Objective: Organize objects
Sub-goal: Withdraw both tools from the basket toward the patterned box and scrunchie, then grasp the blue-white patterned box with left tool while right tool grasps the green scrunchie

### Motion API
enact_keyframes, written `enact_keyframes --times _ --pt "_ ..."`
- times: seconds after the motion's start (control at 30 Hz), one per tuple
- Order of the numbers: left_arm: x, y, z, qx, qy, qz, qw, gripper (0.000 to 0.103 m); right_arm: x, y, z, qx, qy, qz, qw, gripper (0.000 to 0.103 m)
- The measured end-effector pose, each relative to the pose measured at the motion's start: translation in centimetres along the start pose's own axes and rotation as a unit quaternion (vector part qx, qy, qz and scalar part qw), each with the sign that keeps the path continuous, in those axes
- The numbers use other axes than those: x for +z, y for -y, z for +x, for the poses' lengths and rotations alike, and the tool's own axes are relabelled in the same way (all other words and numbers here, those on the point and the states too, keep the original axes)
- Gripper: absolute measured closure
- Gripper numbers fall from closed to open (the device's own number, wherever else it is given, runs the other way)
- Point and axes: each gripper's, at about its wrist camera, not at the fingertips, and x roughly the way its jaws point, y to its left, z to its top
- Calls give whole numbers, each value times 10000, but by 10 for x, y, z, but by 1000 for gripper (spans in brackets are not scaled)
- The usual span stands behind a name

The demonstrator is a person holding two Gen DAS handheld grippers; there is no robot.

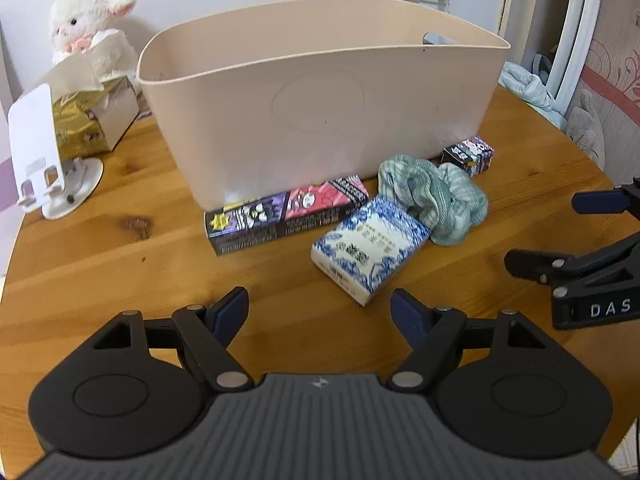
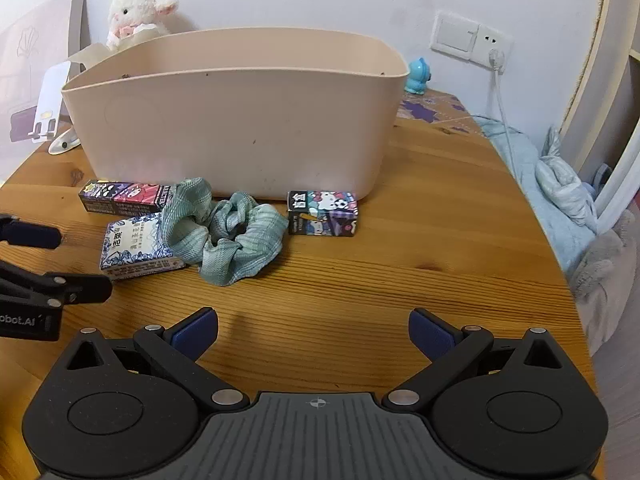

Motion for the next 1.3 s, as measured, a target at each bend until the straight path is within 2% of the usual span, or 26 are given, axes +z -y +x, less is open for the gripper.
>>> enact_keyframes --times 0.43,0.8,0.97,1.3 --pt "9 -2 26 -165 97 31 9998 23 9 -12 23 175 144 -164 9996 0" --pt "16 -16 32 -478 127 -46 9988 20 14 -1 34 673 207 109 9975 0" --pt "18 -18 28 -503 51 -293 9983 20 17 1 31 657 300 122 9973 0" --pt "22 -13 18 -467 18 -430 9980 19 21 15 35 537 288 283 9977 0"
